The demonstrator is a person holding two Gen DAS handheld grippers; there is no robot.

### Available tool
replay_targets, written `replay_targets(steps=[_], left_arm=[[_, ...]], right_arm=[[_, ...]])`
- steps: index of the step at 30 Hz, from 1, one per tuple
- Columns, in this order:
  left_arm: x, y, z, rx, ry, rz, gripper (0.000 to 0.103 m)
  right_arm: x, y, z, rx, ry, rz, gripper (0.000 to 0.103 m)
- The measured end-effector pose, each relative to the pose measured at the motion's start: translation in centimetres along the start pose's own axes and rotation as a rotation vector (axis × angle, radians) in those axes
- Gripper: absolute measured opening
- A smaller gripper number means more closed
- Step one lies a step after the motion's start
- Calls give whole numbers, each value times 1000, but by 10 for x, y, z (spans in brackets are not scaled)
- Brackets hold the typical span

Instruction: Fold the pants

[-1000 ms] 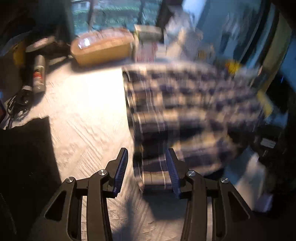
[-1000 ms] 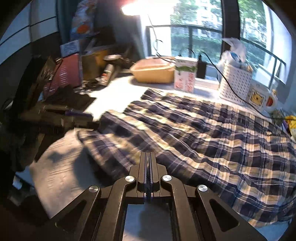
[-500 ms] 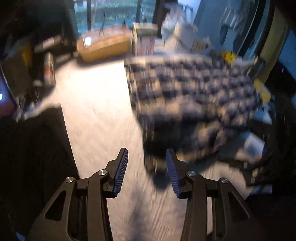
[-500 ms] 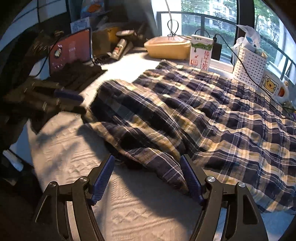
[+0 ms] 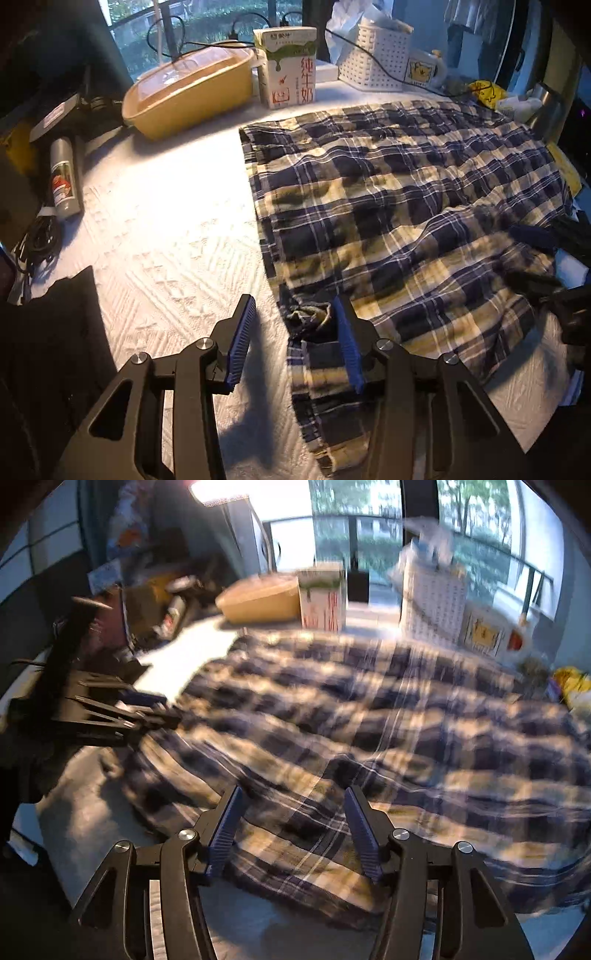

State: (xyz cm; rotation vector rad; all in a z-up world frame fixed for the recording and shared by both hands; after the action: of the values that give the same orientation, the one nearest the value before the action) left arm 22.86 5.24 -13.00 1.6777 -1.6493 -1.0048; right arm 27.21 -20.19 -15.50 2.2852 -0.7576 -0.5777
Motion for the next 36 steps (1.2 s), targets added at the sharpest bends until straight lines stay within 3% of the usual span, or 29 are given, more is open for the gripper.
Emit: replay_targets(steps=[5,10,14,16,20,23,28,32,36], left_arm=[[-12,5,10,-9,33,-51,46],[-29,15,2,-15,112,-97,45],[-30,32,-23,82,134,-37,45],[-19,37,-39,138,96,-17,45],[11,29,-62,177,7,38,45],[37,7,-74,139,-80,44,46],[45,-39,-87,28,-140,-85,46],[38,-44,-88,38,-145,-65,46],[31,-47,-87,37,-132,-51,46]], right_arm=[[-12,-21,-8,-46,39,-40,59],[-22,-21,-10,-35,80,-71,59],[-9,5,-10,34,51,-39,59],[5,21,-8,68,15,-7,59],[42,53,2,125,-87,90,59],[74,75,13,148,-162,167,59],[113,93,21,157,-217,256,59],[138,97,13,167,-203,319,59],[165,57,9,14,-233,312,60]])
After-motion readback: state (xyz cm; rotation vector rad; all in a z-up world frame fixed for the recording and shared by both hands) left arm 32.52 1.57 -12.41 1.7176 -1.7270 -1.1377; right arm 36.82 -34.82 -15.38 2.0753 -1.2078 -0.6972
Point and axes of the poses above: each gripper's, at about its wrist camera, not at the fingertips, and y roughly against the way its jaws point, x to its right, z to its underside, the point moved 1 cm from there along -y, roughly the way its jaws point, and after that the axes turned 8 degrees about -z, right-handed, at the moved point
